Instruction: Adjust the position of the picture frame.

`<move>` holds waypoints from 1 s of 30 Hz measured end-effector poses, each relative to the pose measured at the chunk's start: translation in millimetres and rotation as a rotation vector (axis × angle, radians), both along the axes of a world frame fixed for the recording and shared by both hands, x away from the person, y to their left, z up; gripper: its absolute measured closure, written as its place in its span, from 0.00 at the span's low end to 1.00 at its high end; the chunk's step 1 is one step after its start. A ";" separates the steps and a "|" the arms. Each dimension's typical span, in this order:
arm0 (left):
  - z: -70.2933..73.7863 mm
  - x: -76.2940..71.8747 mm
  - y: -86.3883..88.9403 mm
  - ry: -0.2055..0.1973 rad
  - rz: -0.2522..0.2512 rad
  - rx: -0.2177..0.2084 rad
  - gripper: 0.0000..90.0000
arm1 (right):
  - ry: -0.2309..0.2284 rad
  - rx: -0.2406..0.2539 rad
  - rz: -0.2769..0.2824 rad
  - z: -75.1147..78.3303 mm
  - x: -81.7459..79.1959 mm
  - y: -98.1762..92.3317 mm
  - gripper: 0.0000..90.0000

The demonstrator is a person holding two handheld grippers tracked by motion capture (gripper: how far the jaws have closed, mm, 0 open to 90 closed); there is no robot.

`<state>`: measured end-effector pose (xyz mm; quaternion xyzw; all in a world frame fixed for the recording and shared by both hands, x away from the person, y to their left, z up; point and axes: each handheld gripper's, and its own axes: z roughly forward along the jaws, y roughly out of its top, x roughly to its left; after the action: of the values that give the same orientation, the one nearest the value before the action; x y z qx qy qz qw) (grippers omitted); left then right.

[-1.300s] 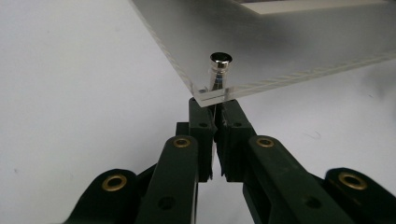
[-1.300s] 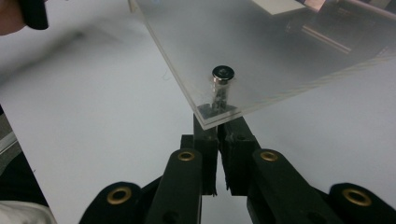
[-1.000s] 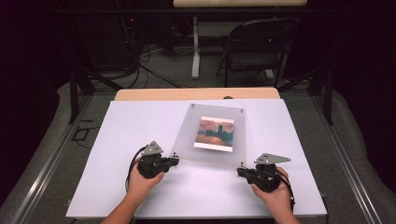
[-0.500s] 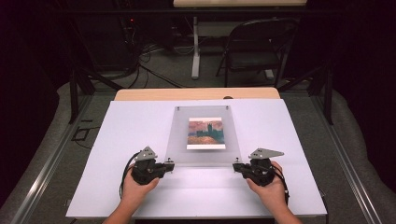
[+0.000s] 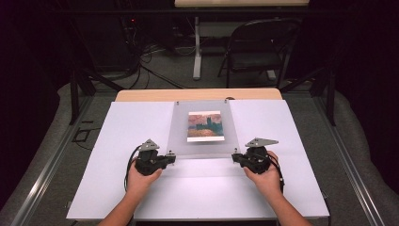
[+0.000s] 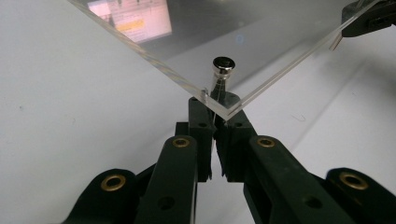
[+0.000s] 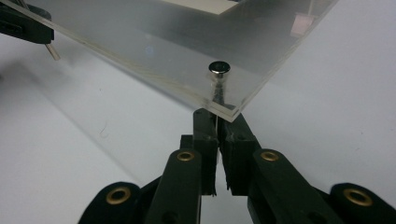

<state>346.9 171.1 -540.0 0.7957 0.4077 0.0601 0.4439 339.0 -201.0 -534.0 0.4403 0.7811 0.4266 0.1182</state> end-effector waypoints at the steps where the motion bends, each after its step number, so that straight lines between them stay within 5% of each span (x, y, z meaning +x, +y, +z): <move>1: -0.9 0.9 0.3 0.004 0.002 -0.004 0.94 | -0.002 0.003 -0.001 -1.2 0.6 -0.1 0.95; 14: -12.4 4.5 1.0 0.022 0.016 0.021 0.93 | 0.024 -0.007 0.001 -13.6 2.8 4.0 0.94; 30: -16.3 6.3 1.9 0.021 0.038 -0.015 0.92 | 0.023 0.022 -0.023 -19.2 4.8 2.6 0.93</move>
<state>353.2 173.0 -556.3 0.7852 0.4277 0.0571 0.4442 343.7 -198.4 -553.2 0.4555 0.7725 0.4288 0.1092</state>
